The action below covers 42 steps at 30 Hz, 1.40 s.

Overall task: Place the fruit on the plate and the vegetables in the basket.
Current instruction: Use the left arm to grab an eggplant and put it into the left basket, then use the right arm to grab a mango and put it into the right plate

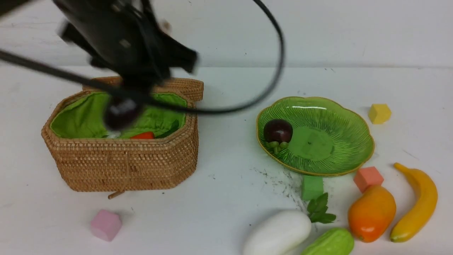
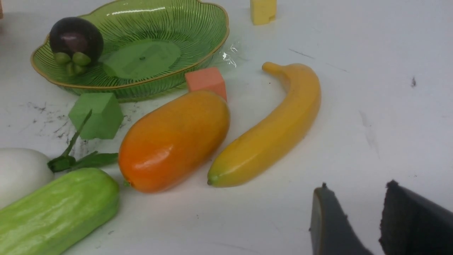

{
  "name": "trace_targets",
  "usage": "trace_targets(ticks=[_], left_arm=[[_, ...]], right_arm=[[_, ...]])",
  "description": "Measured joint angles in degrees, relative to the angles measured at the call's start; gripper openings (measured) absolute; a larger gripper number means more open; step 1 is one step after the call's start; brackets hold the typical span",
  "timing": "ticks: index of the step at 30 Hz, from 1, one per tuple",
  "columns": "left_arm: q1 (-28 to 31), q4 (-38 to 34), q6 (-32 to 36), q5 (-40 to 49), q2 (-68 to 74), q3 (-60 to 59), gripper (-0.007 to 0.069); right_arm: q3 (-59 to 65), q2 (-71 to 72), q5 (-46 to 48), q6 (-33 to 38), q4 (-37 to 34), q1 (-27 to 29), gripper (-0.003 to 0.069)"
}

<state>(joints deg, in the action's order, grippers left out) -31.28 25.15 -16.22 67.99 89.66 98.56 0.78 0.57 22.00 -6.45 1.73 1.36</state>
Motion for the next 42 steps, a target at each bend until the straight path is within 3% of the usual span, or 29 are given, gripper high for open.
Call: trace_targets(ticks=[2,4,5,6,10,16,22,27,34,42], left_arm=[[1.97,1.15,4.59,-0.23,0.62,0.32,0.0347],[6.08,1.09,15.81,-1.25,3.34,0.32,0.0347],[6.83,0.88,17.82,-1.61,4.30,0.32,0.0347],[8.30,0.68,26.36,-2.85,7.15,0.32,0.0347],[9.80,1.85,34.55,-7.52,13.74,0.32,0.0347],[9.92,1.37,36.54,-9.47,19.92,0.18,0.0363],[9.92,-2.21,38.74,-5.62,21.27,0.12,0.0571],[9.92,-4.32,38.93,-4.89,19.08,-0.06,0.0659],[9.92,-6.76,34.27,-1.15,10.15,-0.16,0.0618],[9.92,-10.32,27.07,3.33,-9.00,-1.32,0.0449]], right_arm=[[0.00,0.00,0.00,0.00,0.00,0.00,0.0243],[0.00,0.00,0.00,0.00,0.00,0.00,0.0243],[0.00,0.00,0.00,0.00,0.00,0.00,0.0243],[0.00,0.00,0.00,0.00,0.00,0.00,0.0243],[0.00,0.00,0.00,0.00,0.00,0.00,0.0243],[0.00,0.00,0.00,0.00,0.00,0.00,0.0243],[0.00,0.00,0.00,0.00,0.00,0.00,0.0243],[0.00,0.00,0.00,0.00,0.00,0.00,0.0243],[0.00,0.00,0.00,0.00,0.00,0.00,0.0243],[0.00,0.00,0.00,0.00,0.00,0.00,0.0243]])
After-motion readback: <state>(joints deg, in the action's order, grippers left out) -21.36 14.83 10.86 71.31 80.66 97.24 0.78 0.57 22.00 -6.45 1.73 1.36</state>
